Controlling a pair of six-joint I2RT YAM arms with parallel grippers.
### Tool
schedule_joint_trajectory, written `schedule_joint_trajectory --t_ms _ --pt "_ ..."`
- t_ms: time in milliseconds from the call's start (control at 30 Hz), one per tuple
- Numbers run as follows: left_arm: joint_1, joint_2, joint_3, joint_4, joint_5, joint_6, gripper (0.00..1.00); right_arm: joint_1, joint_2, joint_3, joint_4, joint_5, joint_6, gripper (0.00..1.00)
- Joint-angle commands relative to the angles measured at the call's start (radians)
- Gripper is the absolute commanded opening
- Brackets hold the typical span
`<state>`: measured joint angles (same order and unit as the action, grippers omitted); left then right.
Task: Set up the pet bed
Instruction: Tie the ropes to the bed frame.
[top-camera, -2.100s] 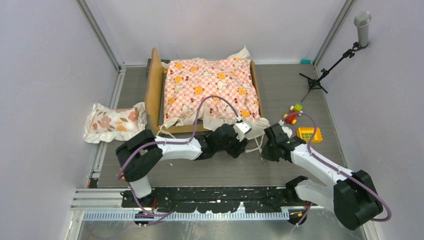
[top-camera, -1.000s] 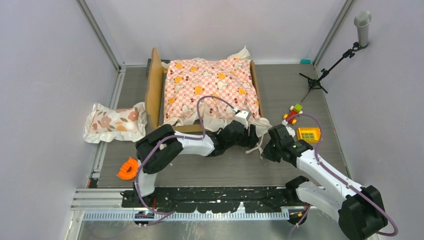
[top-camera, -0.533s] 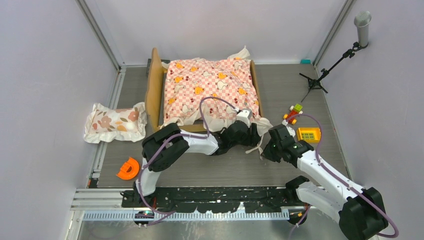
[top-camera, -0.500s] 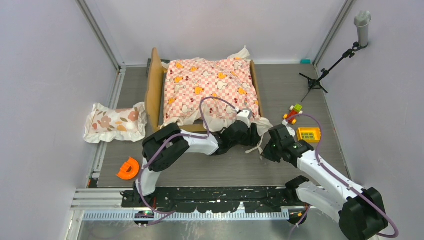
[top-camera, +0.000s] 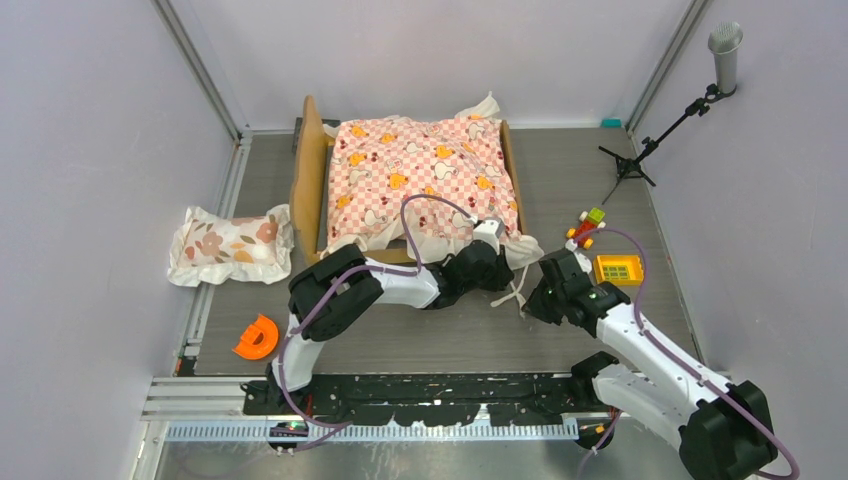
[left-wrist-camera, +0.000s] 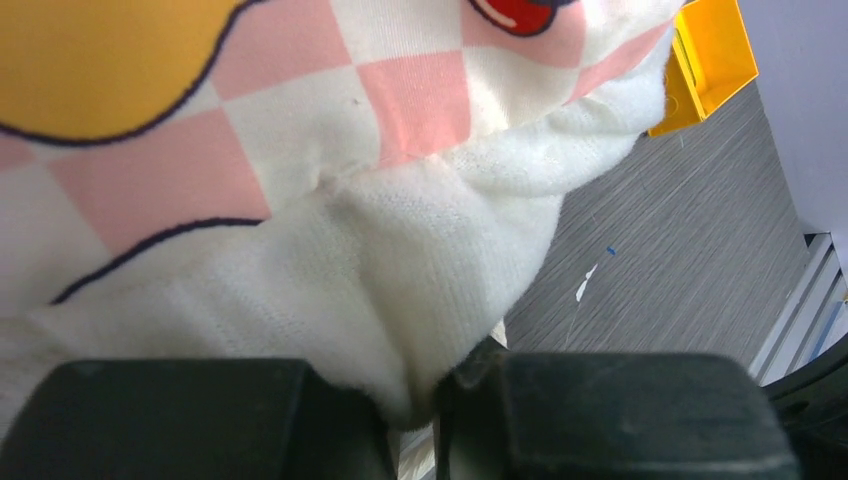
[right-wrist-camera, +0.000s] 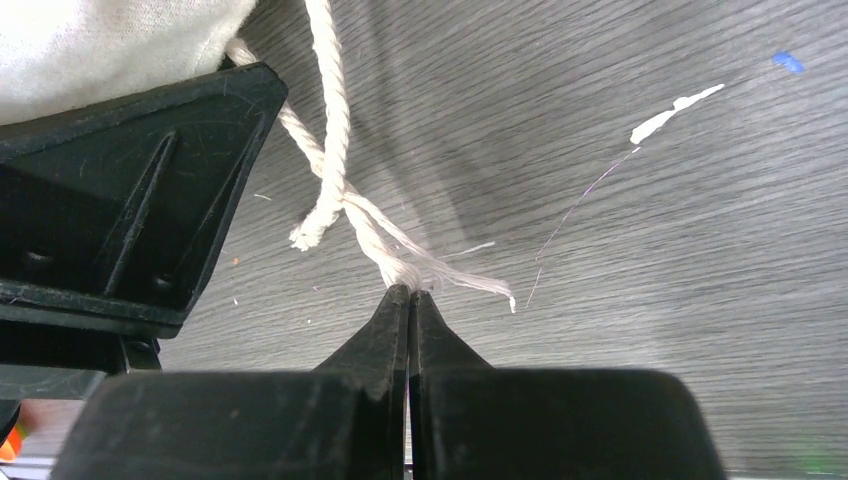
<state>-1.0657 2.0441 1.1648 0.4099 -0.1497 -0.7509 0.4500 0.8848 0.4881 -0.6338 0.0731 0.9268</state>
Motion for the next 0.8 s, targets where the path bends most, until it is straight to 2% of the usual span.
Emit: schedule_joint_trajectory --t_ms 0,200,500,767 --pt "0.003 -0.011 0.019 0.032 0.017 0.011 0.12 0.004 -0.026 0.033 -0.006 0.029 0.006 0.01" --pt "0.003 -0.032 -0.007 0.066 0.054 0.031 0.06 0.004 -0.010 0.064 -0.004 0.085 -0.018 0.01" --pt "0.003 -0.063 -0.047 0.098 0.079 0.053 0.06 0.004 0.068 0.142 0.057 0.135 -0.078 0.01" --pt "0.003 -0.091 -0.072 0.109 0.076 0.053 0.06 0.003 0.184 0.142 0.183 0.137 -0.109 0.01"
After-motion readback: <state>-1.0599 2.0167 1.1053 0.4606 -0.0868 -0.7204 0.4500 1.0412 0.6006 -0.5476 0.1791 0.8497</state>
